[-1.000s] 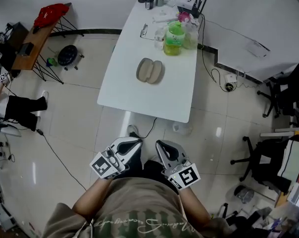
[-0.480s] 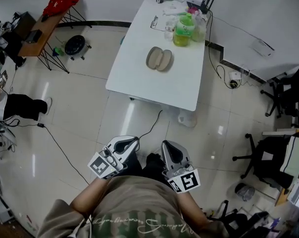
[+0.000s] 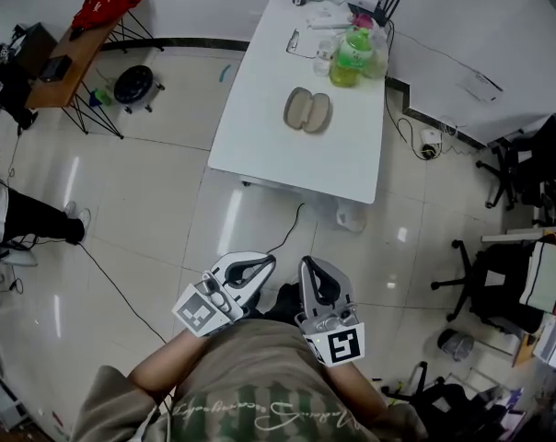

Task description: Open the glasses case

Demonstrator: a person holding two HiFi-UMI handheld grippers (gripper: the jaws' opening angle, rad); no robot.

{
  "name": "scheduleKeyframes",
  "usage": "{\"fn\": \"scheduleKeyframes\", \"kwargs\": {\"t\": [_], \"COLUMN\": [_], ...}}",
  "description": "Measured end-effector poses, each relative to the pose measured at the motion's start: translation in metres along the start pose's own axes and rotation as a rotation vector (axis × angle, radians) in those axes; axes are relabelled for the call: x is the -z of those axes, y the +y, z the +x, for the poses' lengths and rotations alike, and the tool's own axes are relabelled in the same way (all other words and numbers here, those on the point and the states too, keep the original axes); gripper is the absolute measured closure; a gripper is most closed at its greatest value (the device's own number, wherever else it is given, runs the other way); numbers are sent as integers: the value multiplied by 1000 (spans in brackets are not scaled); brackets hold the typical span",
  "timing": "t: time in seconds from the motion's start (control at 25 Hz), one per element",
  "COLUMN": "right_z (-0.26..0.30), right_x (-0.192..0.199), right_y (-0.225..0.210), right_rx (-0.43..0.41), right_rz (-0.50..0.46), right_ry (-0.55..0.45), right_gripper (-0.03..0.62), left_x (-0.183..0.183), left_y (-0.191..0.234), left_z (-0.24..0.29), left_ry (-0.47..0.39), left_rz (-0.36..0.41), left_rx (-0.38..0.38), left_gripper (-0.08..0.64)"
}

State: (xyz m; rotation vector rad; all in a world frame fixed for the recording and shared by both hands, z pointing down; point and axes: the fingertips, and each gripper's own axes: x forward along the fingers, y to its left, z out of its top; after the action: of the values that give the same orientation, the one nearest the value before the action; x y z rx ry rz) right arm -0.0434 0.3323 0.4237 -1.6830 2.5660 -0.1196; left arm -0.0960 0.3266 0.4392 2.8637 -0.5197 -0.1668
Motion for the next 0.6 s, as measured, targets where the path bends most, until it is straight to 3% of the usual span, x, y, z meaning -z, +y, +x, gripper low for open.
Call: {"fn": "scheduleKeyframes", "kwargs": {"t": [0.08, 0.2, 0.4, 0.6], "right_z": [4, 11, 10, 6], "right_x": [-3, -3, -6, -8], "right_y": [5, 4, 0, -11], "right_rx": [5, 19, 40, 17], "right_rz": [-7, -16, -49, 11], "right_ry": [-5, 1, -7, 16], "right_gripper": [581, 581, 581, 581], "left_x": [1, -4, 3, 8], "left_y": [3, 8, 10, 12], "left_z": [-6, -7, -6, 5], "left_ry": [41, 39, 38, 38], "left_rz": [48, 78, 47, 5], "left_rx": [-9, 5, -8, -7], "left_gripper": [555, 555, 555, 555]}}
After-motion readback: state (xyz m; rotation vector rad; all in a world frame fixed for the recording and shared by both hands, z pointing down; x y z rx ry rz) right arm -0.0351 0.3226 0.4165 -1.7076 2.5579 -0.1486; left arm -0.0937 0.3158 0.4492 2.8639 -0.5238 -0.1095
